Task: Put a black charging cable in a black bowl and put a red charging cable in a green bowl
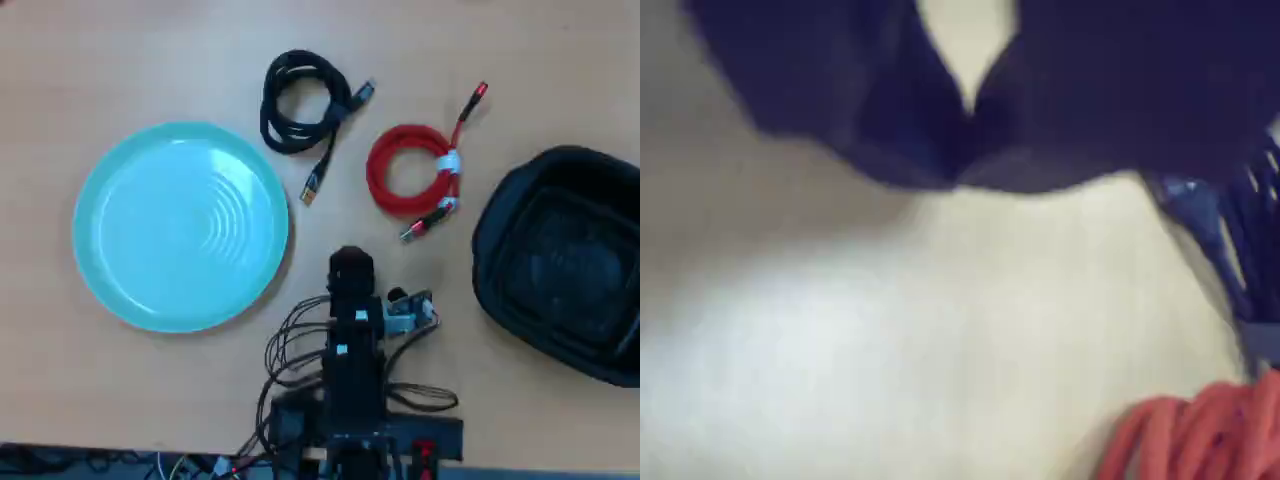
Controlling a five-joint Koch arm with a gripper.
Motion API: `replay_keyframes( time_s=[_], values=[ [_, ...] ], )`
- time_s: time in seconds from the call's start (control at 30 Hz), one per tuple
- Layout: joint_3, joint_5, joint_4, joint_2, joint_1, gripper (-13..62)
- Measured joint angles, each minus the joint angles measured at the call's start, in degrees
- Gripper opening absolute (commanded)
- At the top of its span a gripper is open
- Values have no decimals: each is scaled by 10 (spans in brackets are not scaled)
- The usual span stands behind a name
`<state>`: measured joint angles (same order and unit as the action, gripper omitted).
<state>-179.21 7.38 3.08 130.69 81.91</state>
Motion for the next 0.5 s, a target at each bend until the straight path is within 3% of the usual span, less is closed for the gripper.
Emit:
replay_keyframes(
  time_s=[0.07,0.17,0.23,0.5],
  values=[
    [98,-35,-98,-23,-22,-75],
    [349,-76,-458,-56,-38,-75],
    [454,-81,-568,-56,-40,-75],
    [473,-81,-586,-56,-39,-75]
  ],
)
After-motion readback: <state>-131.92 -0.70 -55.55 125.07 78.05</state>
